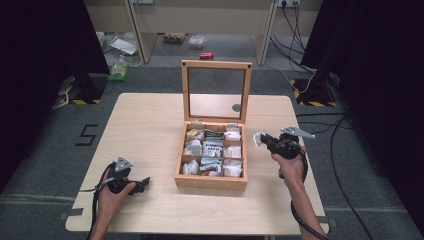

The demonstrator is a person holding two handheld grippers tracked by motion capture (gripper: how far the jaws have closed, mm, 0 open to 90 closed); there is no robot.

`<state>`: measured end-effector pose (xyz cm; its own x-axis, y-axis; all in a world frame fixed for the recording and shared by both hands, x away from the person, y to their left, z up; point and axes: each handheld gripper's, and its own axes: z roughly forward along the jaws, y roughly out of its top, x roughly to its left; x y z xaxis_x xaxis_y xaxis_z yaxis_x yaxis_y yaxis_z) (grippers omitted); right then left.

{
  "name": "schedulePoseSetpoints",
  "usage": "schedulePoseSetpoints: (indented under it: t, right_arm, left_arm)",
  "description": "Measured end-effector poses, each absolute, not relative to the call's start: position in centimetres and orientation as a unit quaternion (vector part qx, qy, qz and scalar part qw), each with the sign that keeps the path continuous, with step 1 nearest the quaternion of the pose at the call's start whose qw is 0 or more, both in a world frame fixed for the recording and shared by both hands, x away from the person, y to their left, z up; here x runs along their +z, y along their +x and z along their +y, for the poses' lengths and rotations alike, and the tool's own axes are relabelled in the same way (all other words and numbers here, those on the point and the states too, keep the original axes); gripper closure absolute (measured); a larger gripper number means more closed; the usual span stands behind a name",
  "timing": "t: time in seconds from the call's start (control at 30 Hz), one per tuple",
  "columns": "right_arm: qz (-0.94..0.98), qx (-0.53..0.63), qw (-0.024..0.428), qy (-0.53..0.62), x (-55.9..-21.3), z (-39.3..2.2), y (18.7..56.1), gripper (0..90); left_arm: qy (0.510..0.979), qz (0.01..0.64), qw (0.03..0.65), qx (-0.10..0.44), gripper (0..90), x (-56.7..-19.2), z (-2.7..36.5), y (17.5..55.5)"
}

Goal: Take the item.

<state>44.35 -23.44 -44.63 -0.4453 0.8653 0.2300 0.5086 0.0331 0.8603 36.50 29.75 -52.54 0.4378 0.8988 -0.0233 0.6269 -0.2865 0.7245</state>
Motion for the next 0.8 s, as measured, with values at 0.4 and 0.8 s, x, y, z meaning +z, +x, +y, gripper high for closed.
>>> schedulePoseSetpoints:
  t: [0.4,0.8]
  right_arm:
    - [0.705,0.471,0.177,0.499,-45.9,-23.2,44.6,83.1]
    - [0.718,0.452,0.163,0.504,-47.5,-22.7,44.9,82.9]
  left_arm:
    - [0.777,0.491,0.340,0.200,0.0,-52.5,29.7,36.5]
    - [0.777,0.491,0.340,0.200,0.0,-52.5,29.7,36.5]
